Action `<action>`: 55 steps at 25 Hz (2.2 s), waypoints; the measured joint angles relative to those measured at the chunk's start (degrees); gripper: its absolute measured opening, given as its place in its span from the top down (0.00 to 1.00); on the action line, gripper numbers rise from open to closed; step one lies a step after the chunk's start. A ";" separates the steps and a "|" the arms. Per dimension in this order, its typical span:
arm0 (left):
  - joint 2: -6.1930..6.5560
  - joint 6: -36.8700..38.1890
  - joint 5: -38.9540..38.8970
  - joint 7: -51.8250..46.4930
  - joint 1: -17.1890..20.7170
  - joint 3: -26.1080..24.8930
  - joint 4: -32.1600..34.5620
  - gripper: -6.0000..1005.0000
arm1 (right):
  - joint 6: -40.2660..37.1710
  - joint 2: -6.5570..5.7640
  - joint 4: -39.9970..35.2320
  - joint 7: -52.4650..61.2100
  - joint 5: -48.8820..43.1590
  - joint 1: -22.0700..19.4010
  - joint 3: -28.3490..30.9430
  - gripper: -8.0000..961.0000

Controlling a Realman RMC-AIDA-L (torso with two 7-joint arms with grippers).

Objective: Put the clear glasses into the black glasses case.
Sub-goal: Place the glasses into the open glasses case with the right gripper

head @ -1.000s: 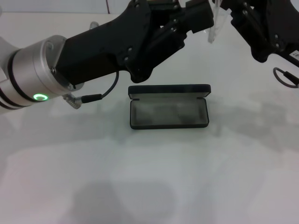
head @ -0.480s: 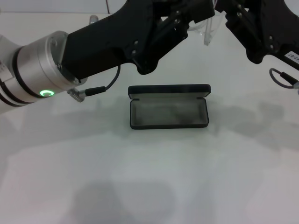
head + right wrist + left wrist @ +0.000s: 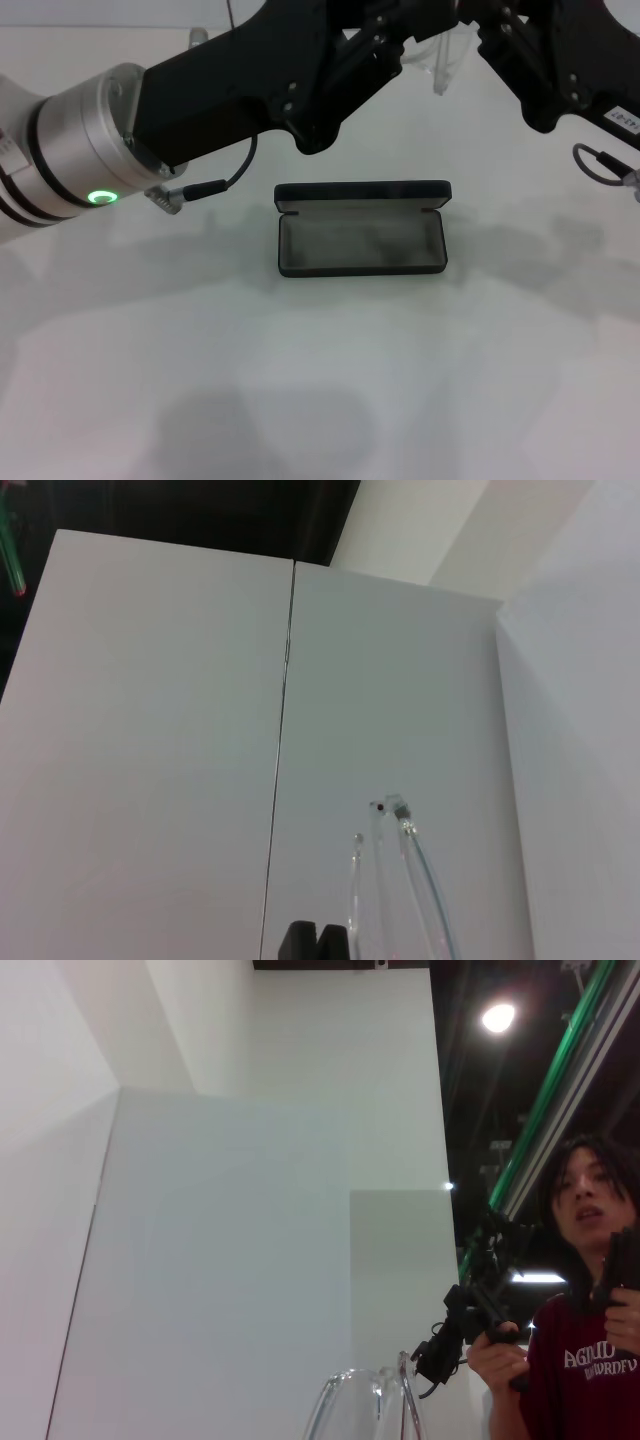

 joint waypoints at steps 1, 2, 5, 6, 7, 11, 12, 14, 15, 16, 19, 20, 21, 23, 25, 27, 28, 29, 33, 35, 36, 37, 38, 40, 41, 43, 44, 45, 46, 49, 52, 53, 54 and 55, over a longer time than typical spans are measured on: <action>0.00 -0.03 -0.02 0.08 0.00 0.00 0.00 0.92 | 0.18 0.00 0.00 0.00 0.00 0.14 -0.01 0.94; -0.01 -0.08 -0.04 0.13 0.00 0.00 0.00 0.92 | 0.40 0.00 0.01 0.00 -0.02 0.28 -0.11 0.94; -0.01 -0.40 -0.17 0.17 -0.02 0.06 0.00 0.92 | 0.70 0.00 0.07 0.00 -0.07 0.52 -0.36 0.94; -0.01 -0.54 -0.31 0.17 -0.04 0.15 0.00 0.92 | 0.72 0.00 0.09 0.00 -0.08 0.54 -0.46 0.94; -0.01 -0.69 -0.45 0.17 -0.07 0.24 0.00 0.92 | 0.75 0.00 0.09 0.00 -0.09 0.54 -0.54 0.94; -0.03 -1.03 -0.64 0.25 -0.05 0.28 0.00 0.92 | 1.10 0.00 0.09 0.00 -0.09 0.67 -0.85 0.94; -0.03 -1.03 -0.64 0.25 -0.05 0.28 0.00 0.92 | 1.15 0.00 0.10 0.00 -0.09 0.70 -0.89 0.94; -0.07 -1.41 -0.83 0.26 -0.01 0.31 0.00 0.92 | 1.18 0.00 0.10 0.00 -0.09 0.72 -0.96 0.94; -0.09 -1.67 -0.98 0.26 0.03 0.36 0.00 0.92 | 1.19 0.00 0.09 0.00 -0.09 0.72 -0.98 0.94; -0.09 -1.84 -1.09 0.26 0.08 0.41 0.00 0.92 | 1.19 -0.01 0.09 0.00 -0.09 0.72 -1.06 0.94; -0.09 -1.97 -1.19 0.26 0.18 0.41 0.01 0.92 | 1.20 0.00 0.09 0.00 -0.07 0.72 -1.57 0.94; -0.09 -1.98 -1.20 0.26 0.19 0.41 0.00 0.92 | 1.19 -0.01 0.09 0.00 -0.07 0.72 -1.66 0.94; -0.09 -1.99 -1.20 0.26 0.19 0.41 0.00 0.92 | 1.20 -0.01 0.09 0.00 -0.07 0.72 -1.73 0.94; -0.09 -2.00 -1.20 0.26 0.19 0.41 0.00 0.92 | 1.20 -0.01 0.09 0.00 -0.06 0.71 -1.76 0.94; -0.10 -2.01 -1.20 0.26 0.18 0.41 0.00 0.92 | 1.20 0.00 0.09 0.00 -0.06 0.70 -1.76 0.94; -0.10 -2.01 -1.20 0.26 0.18 0.40 0.00 0.92 | 1.22 -0.01 0.09 0.00 -0.06 0.68 -1.76 0.94; -0.09 -2.01 -1.20 0.25 0.18 0.39 0.00 0.92 | 1.24 0.00 0.09 0.00 -0.06 0.68 -1.76 0.94; -0.09 -2.01 -1.20 0.24 0.18 0.39 0.00 0.92 | 1.26 0.00 0.09 0.00 -0.06 0.66 -1.75 0.94; -0.03 -1.64 -1.25 -0.11 0.43 0.36 0.01 0.92 | 1.31 0.00 0.08 -0.01 0.21 0.37 -1.32 0.93; 0.10 -0.94 -1.27 -0.22 0.71 0.32 0.00 0.92 | 1.31 -0.01 0.08 -0.14 0.31 0.27 -0.93 0.93; 0.13 -0.59 -1.27 -0.25 0.76 0.29 0.00 0.92 | 1.29 -0.03 0.08 -0.21 0.35 0.25 -0.67 0.93; 0.18 0.00 -1.26 -0.29 0.87 0.23 0.01 0.92 | 1.23 -0.04 0.08 -0.26 0.37 0.22 -0.38 0.93; 0.24 0.58 -1.14 -0.32 0.92 0.18 0.00 0.92 | 0.96 -0.08 0.07 -0.27 0.39 0.08 0.38 0.93; 0.36 1.07 -0.89 -0.43 1.17 0.17 0.01 0.92 | 0.82 -0.09 0.05 -0.27 0.39 0.02 0.66 0.93; 0.43 1.22 -0.80 -0.59 1.54 0.15 0.01 0.92 | 0.73 -0.15 -0.05 -0.28 0.41 -0.12 0.99 0.93; 0.66 1.36 -0.76 -0.87 2.45 0.06 0.14 0.92 | 0.67 -0.32 -0.61 -0.06 0.42 -0.76 1.70 0.93; 0.88 1.53 -0.74 -0.95 3.09 -0.08 0.31 0.92 | 0.69 -0.51 -1.27 0.27 0.40 -1.17 1.99 0.93; 1.22 1.76 -0.74 -0.99 3.68 -0.40 0.46 0.92 | 0.85 -0.77 -2.21 0.98 0.15 -1.79 2.21 0.93; 1.72 2.32 -0.72 -1.00 4.41 -1.16 0.64 0.92 | 1.02 -1.06 -3.37 1.76 -0.11 -2.37 2.41 0.93; 3.62 4.19 -0.66 -1.68 6.65 -4.79 1.63 0.92 | 3.12 -3.08 -11.35 7.60 -3.26 -6.36 2.95 0.93; 5.86 5.09 -0.61 -3.57 8.72 -8.71 2.55 0.92 | 5.82 -5.21 -26.55 18.74 -12.49 -11.76 5.02 0.93; 6.93 5.45 -0.60 -4.43 9.52 -10.22 2.69 0.92 | 6.28 -5.44 -29.95 21.36 -14.88 -12.68 5.69 0.93; 7.79 5.83 -0.56 -5.06 10.26 -11.38 2.72 0.92 | 7.41 -5.40 -36.90 27.92 -21.09 -14.48 7.22 0.93; 8.49 6.06 -0.48 -5.46 10.73 -12.16 2.72 0.92 | 8.65 -5.05 -44.95 34.78 -28.06 -16.19 8.72 0.93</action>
